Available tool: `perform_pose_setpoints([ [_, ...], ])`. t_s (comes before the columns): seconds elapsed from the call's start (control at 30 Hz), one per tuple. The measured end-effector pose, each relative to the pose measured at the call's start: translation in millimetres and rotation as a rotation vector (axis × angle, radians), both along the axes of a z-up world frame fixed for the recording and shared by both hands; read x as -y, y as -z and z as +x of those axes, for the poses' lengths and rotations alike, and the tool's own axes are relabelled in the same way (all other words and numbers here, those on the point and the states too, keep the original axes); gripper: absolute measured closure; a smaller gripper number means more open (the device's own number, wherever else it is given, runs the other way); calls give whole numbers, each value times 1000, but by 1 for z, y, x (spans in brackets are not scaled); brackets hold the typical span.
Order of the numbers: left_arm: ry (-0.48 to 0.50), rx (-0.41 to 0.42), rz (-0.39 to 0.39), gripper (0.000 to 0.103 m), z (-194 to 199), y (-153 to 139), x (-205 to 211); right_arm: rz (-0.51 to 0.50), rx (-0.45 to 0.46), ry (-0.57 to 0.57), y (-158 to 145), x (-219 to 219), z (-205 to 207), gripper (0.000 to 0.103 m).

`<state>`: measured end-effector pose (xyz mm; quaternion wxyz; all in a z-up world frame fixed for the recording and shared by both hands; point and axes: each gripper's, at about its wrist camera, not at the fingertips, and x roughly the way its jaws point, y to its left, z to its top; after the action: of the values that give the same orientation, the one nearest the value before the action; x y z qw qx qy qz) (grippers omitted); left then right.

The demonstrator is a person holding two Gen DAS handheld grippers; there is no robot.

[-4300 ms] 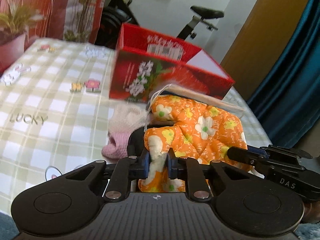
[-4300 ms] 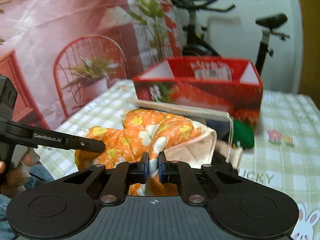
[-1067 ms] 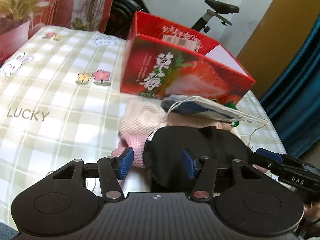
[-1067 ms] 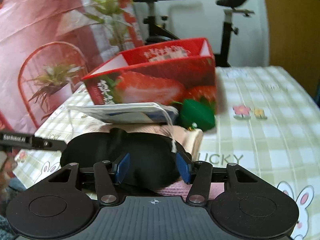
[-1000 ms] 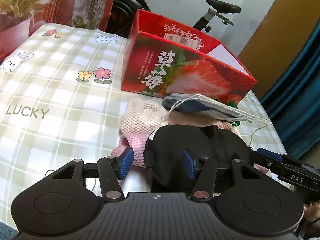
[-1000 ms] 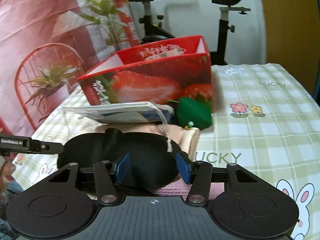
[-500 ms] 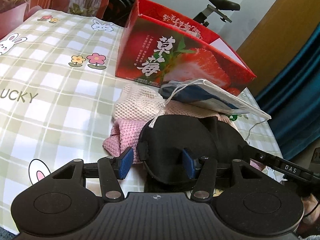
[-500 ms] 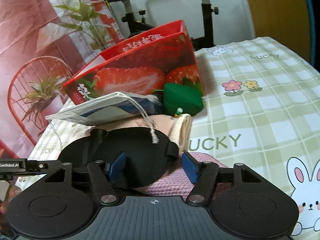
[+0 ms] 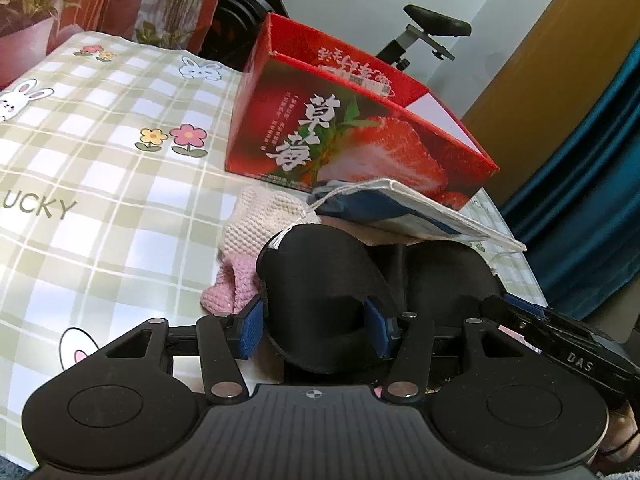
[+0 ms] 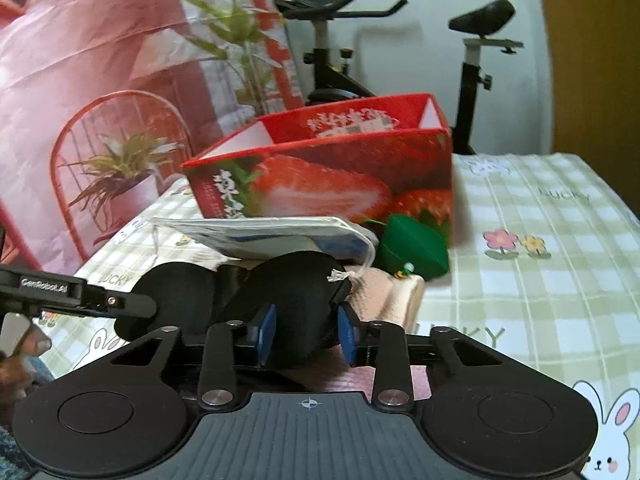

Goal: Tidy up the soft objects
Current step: 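Close the right gripper on a black glove while the left gripper grips it too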

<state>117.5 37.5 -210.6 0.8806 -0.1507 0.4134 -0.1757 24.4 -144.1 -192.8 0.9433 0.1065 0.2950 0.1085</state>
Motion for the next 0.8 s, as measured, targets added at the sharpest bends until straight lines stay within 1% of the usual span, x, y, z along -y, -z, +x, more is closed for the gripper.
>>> perform_pose_setpoints([
  [0.17, -3, 0, -3, 51, 0, -1, -3, 5, 9, -8, -3, 0, -2, 77],
  [0.57, 21, 32, -1, 52, -4, -7, 1, 7, 11, -11, -4, 1, -2, 77],
  [0.67, 27, 70, 19, 59, -7, -13, 2, 19, 18, -18, -5, 1, -4, 79],
  [0.73, 37, 129, 65, 71, -12, -21, 4, 34, 30, -24, -8, 2, -6, 82],
  [0.77, 42, 161, 87, 74, -15, -26, 6, 41, 37, -28, -10, 2, -7, 85],
  [0.8, 47, 189, 99, 79, -17, -30, 7, 46, 45, -33, -12, 2, -8, 88],
])
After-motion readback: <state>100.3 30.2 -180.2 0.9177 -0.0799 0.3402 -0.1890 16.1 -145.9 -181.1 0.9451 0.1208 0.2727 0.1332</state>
